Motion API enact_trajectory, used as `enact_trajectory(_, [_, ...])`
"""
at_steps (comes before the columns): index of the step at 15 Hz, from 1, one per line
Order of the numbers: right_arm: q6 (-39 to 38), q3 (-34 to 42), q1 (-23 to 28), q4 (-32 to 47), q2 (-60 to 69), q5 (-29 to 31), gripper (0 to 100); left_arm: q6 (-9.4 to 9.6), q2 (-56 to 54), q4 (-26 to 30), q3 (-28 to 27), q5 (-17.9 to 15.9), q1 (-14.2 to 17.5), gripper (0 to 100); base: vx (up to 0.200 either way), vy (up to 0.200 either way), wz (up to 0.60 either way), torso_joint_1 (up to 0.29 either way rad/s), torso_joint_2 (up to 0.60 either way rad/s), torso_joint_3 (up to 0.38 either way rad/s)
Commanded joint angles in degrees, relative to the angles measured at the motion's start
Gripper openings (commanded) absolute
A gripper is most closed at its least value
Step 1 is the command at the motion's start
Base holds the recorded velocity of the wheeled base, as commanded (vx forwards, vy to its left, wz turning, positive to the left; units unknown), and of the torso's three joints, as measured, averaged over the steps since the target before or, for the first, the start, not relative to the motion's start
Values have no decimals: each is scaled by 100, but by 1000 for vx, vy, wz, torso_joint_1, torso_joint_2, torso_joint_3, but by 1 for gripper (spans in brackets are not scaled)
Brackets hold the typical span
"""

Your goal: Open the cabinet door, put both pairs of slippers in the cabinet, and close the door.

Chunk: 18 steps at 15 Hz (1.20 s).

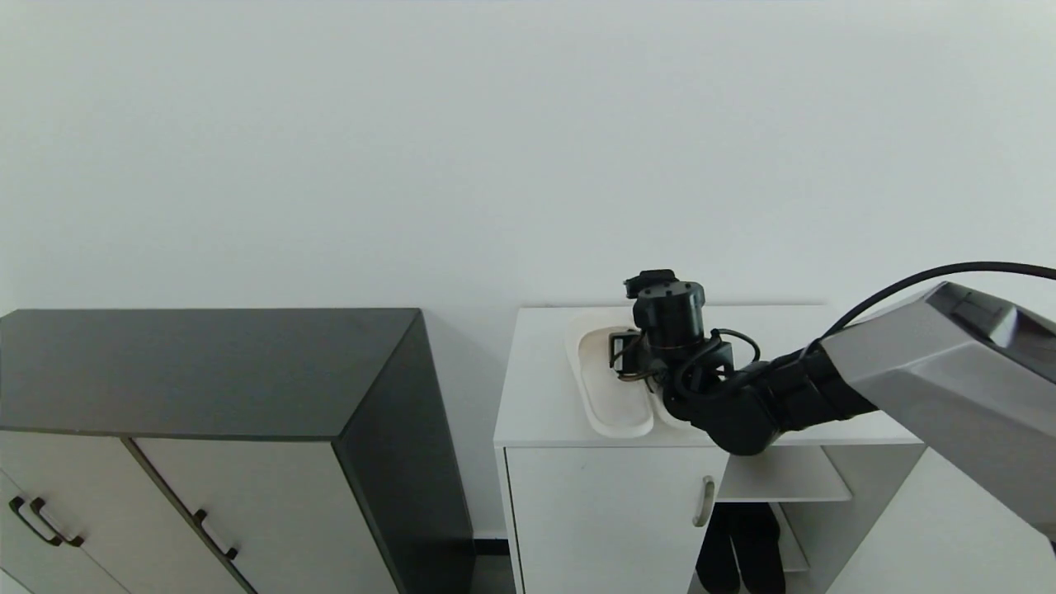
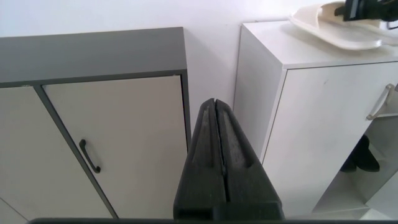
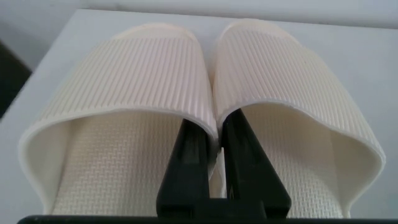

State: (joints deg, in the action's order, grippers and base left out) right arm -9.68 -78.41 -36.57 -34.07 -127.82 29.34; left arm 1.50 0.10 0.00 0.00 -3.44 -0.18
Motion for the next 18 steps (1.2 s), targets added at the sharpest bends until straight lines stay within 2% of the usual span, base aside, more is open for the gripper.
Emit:
enact_trajectory(1, [-8,836,-210,-205,794,-280,0,-1,-1,0,0,1,1,0,0,0,0,0,0,0])
enact_trajectory(5, [247,2726,-368,-706,2015,-1124,0,-1,-1,0,0,1,1,0,0,0,0,0,0,0])
enact_trajectory(15, [361,2822,-447,-706,2068,-1045,0,8,-1,0,0,1,1,0,0,0,0,0,0,0])
enact_trajectory(18, [361,2840,-447,-715,2059,-974,0,8,-1,0,0,1,1,0,-200,0,0,12,1,4])
